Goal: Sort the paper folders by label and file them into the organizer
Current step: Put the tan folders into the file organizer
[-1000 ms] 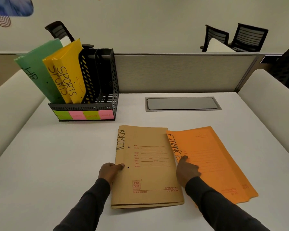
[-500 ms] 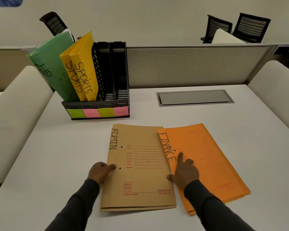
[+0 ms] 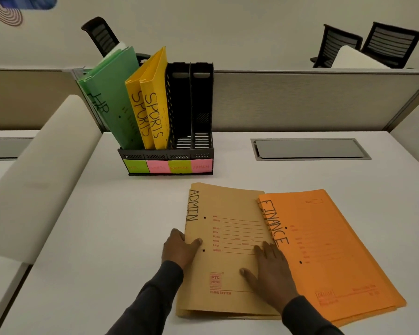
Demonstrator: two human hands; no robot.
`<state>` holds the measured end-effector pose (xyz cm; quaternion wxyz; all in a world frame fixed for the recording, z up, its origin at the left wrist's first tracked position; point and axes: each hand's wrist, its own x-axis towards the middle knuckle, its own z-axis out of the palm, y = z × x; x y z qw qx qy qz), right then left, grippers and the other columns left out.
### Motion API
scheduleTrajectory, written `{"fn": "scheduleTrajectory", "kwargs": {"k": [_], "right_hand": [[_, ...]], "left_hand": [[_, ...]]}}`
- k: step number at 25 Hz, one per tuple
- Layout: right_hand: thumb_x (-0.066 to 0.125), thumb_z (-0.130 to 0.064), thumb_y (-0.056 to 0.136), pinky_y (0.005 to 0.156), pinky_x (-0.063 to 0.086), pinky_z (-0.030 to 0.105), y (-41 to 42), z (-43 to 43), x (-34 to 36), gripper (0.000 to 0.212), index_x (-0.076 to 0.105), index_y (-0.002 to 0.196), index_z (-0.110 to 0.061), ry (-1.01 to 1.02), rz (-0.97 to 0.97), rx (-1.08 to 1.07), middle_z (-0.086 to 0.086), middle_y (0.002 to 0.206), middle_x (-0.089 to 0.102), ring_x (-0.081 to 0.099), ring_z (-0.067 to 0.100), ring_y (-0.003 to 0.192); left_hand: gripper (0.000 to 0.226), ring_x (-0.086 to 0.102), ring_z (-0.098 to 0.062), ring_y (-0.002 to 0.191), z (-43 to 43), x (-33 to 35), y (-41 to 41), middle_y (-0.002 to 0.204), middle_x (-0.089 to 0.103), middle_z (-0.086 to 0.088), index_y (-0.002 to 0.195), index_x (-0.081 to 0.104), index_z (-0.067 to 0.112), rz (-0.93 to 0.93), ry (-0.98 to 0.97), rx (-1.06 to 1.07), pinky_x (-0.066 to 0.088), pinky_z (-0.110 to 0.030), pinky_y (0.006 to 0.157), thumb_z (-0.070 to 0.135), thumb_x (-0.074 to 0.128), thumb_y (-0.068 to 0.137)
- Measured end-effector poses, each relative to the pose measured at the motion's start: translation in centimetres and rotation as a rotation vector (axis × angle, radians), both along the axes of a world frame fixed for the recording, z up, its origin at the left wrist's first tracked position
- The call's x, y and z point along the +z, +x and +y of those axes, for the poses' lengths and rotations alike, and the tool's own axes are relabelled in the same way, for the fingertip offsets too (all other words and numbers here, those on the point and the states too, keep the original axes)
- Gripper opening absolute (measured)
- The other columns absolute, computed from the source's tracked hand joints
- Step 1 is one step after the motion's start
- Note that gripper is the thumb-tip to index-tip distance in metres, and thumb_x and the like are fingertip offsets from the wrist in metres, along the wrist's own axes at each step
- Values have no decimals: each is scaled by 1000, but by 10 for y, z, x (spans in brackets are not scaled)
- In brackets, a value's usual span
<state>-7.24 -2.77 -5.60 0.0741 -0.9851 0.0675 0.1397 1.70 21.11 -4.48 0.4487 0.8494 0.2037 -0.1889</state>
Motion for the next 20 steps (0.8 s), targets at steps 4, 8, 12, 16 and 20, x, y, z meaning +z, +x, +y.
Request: {"fn": "scheduleTrajectory", "kwargs": {"k": [4, 8, 12, 16, 20], "right_hand": [[32, -74, 90, 119, 25, 36, 12, 6, 15, 79, 31, 151, -24, 133, -33, -84, 4, 159, 32, 29, 23, 145], [41, -74, 89, 107, 41, 38, 37, 17, 50, 82, 32, 152, -23, 384, -41, -213, 2, 156, 37, 42, 21, 137], [44, -75, 85, 103, 42, 36, 77, 33, 91, 88, 34, 151, -19, 592, -98, -255, 4, 151, 46, 49, 24, 133], [49, -76, 83, 100, 45, 39, 124, 51, 140, 87, 33, 151, -24, 844, -145, -304, 2, 148, 50, 53, 25, 129], [47, -76, 76, 108, 43, 51, 173, 62, 207, 89, 39, 147, -22, 1145, -168, -254, 1, 141, 54, 52, 27, 129]], "left_hand": [[34, 74, -19, 85, 0, 34, 4, 99, 75, 2, 107, 62, 24, -12, -403, -29, 62, -36, 71, 39, 76, 81], [24, 75, -19, 90, -4, 85, 10, 103, 77, 0, 113, 70, 22, -168, -603, -107, 62, -39, 76, 23, 70, 88], [18, 74, -19, 93, 4, 133, 17, 104, 76, 1, 111, 69, 23, -387, -611, -186, 62, -39, 78, 19, 64, 93], [25, 73, -16, 96, 14, 166, 23, 108, 74, 4, 120, 63, 24, -605, -582, -250, 62, -35, 75, 18, 62, 95], [27, 70, -9, 100, 19, 191, 31, 110, 71, 15, 120, 59, 32, -816, -568, -301, 59, -24, 75, 26, 63, 94]]}}
